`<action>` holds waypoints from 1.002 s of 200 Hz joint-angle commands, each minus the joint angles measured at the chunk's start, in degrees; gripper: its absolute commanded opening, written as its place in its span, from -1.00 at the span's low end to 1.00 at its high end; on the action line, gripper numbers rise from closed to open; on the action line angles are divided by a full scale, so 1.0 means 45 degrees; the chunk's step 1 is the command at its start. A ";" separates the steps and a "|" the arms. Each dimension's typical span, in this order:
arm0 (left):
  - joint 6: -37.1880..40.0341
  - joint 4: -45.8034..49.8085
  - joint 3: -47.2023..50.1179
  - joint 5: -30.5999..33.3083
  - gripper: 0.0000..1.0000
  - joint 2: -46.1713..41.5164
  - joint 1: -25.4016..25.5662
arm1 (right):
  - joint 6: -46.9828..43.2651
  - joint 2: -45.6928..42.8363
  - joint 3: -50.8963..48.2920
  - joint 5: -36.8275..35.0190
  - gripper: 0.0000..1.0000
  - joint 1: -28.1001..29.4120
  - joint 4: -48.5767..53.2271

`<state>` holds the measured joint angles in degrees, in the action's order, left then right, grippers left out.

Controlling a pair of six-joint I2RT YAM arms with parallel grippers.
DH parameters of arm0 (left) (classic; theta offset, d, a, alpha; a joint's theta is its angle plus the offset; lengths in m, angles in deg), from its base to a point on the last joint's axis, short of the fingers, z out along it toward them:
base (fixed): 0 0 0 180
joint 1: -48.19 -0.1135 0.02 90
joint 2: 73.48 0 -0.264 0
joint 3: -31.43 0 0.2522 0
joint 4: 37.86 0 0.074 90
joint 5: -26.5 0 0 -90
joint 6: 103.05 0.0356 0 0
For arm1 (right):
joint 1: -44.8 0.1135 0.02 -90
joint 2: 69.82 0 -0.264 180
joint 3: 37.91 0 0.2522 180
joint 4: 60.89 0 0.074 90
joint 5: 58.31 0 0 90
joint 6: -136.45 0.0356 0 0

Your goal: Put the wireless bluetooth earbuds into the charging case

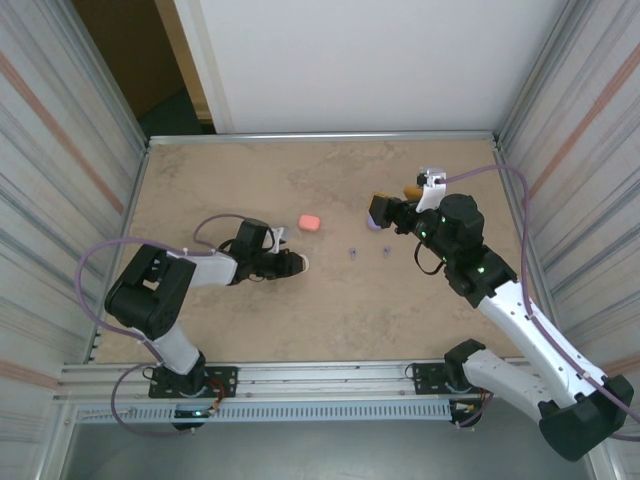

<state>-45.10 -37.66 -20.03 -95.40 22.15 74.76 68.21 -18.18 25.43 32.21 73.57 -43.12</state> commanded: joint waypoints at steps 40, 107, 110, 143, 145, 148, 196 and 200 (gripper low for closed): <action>-0.0208 -0.0052 -0.0105 0.0189 -0.31 0.0060 -0.0030 | -0.0343 -0.0294 -0.0042 -0.0543 0.73 -0.0103 0.0261; -0.0013 0.0272 0.0031 0.0608 -0.13 -0.0428 -0.0025 | -0.0302 -0.0235 -0.0022 -0.0649 0.73 -0.0105 0.0337; -0.0009 0.0279 0.0038 0.0632 -0.12 -0.0458 -0.0025 | -0.0304 -0.0229 -0.0030 -0.0652 0.73 -0.0096 0.0358; 0.0307 0.0787 -0.0031 0.0999 -0.04 -0.0802 -0.0044 | -0.0304 -0.0244 -0.0027 -0.0698 0.74 -0.0123 0.0390; 0.0341 0.0812 -0.0039 0.1021 -0.03 -0.0842 -0.0044 | -0.0304 -0.0249 -0.0023 -0.0700 0.74 -0.0124 0.0381; 0.0362 0.0842 -0.0054 0.1050 -0.03 -0.0893 -0.0037 | -0.0314 -0.0250 -0.0027 -0.0700 0.74 -0.0125 0.0396; 0.0709 0.1182 -0.0061 0.1437 0.07 -0.1753 -0.0055 | -0.0329 -0.0226 -0.0037 -0.0844 0.74 -0.0160 0.0475; 0.0752 0.1214 -0.0039 0.1488 0.08 -0.1835 -0.0060 | -0.0335 -0.0241 -0.0033 -0.0887 0.74 -0.0164 0.0493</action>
<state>-44.10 -34.03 -20.05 -90.67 17.23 74.80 68.21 -18.25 25.43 29.93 73.53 -40.95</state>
